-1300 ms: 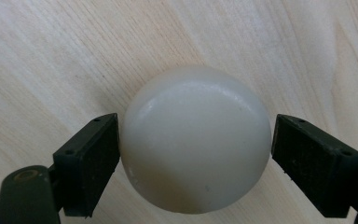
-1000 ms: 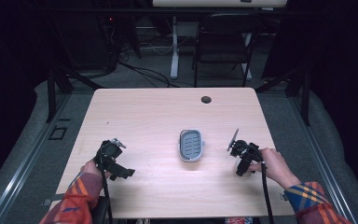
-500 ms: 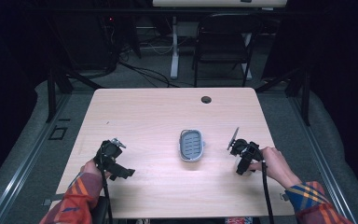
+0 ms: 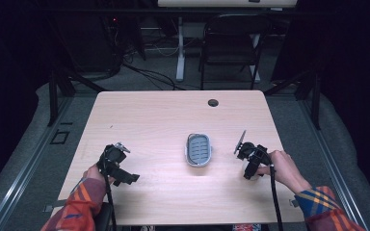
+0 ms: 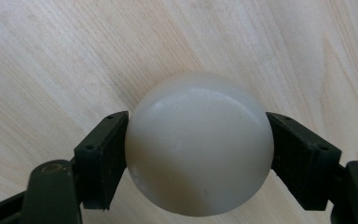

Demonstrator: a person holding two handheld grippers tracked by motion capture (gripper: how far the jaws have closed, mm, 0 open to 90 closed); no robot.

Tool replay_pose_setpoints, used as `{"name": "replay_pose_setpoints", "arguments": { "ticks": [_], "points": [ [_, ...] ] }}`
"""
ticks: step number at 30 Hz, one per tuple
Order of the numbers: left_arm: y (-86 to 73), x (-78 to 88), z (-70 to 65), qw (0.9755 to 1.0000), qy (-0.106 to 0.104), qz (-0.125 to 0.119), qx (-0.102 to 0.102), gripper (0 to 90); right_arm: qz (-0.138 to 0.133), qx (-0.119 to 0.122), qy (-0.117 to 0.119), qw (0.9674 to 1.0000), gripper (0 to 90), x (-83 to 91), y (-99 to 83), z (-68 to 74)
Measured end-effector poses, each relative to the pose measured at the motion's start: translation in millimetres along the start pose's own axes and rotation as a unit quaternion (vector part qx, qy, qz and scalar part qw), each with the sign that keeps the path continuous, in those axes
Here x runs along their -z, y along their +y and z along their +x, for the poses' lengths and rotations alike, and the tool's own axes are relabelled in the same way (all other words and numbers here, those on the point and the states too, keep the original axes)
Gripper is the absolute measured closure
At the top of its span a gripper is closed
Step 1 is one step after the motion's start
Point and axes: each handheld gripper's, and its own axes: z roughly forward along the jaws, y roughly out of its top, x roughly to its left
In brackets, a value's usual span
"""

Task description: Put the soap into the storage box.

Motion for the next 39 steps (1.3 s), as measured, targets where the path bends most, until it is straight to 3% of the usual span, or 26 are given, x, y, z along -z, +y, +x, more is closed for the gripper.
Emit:
{"name": "replay_pose_setpoints", "arguments": {
  "ticks": [39],
  "points": [
    [0.1,-0.4,0.4,1.0,-0.002,0.004,-0.001,0.1,-0.005,0.028,-0.011,0.9995,24.4,13.3,33.7,5.7]
  ]
}}
